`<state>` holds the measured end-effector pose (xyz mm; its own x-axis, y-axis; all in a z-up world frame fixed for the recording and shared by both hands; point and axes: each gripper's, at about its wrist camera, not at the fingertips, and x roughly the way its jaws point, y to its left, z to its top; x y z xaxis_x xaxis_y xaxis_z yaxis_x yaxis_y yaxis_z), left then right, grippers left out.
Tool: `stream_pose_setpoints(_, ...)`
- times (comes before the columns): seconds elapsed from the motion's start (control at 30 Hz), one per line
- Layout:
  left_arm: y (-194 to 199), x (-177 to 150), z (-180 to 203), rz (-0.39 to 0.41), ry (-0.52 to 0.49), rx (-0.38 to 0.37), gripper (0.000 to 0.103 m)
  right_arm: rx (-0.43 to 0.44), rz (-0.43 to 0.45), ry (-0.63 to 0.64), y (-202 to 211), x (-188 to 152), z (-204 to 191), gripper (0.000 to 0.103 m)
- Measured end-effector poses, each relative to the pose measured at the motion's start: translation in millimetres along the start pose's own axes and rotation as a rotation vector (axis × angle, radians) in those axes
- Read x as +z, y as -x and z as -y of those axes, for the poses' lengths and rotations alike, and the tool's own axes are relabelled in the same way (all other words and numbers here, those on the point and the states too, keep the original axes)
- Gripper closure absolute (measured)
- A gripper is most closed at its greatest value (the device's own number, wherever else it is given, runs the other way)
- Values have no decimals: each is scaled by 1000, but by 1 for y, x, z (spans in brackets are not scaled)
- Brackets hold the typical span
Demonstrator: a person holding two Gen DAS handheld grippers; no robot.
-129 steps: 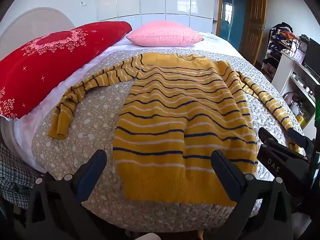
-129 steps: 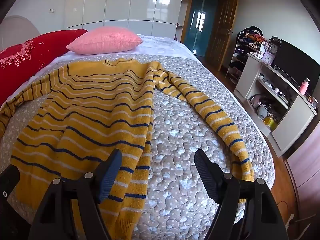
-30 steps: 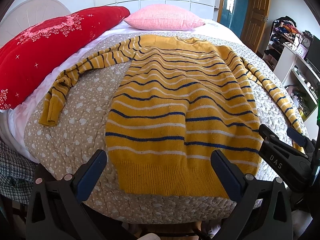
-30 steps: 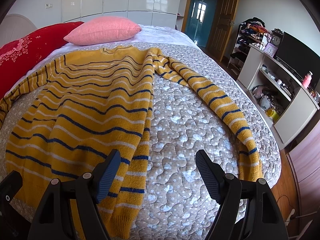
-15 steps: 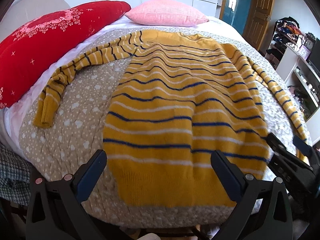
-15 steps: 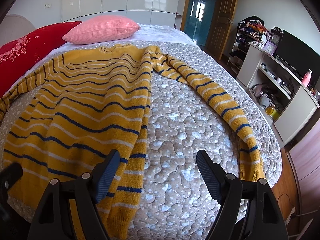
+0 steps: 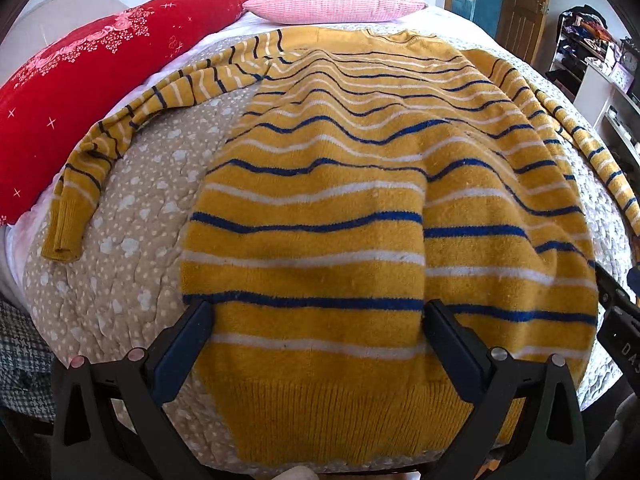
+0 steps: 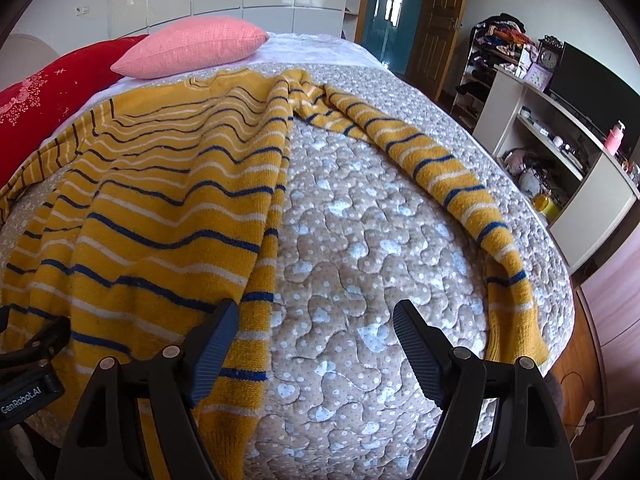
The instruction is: Fold small clothes
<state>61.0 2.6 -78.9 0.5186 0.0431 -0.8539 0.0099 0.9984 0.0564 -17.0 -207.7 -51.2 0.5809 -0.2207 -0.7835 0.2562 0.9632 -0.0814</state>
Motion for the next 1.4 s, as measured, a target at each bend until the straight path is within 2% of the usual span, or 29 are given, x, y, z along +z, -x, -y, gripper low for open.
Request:
stream_pose_setpoints(0.3, -2, -3, 1, 19, 3, 19, 0, 14, -19, -30, -9, -1, 5, 15)
stream_pose_setpoints(0.63, -3, -4, -3, 11, 24, -3, 0, 20, -30, -52, -14, -1, 9, 11)
stream_pose_setpoints(1.4, -4, -4, -1, 1, -12, -12, 0, 19, -29, -56, -16, -2, 9, 9)
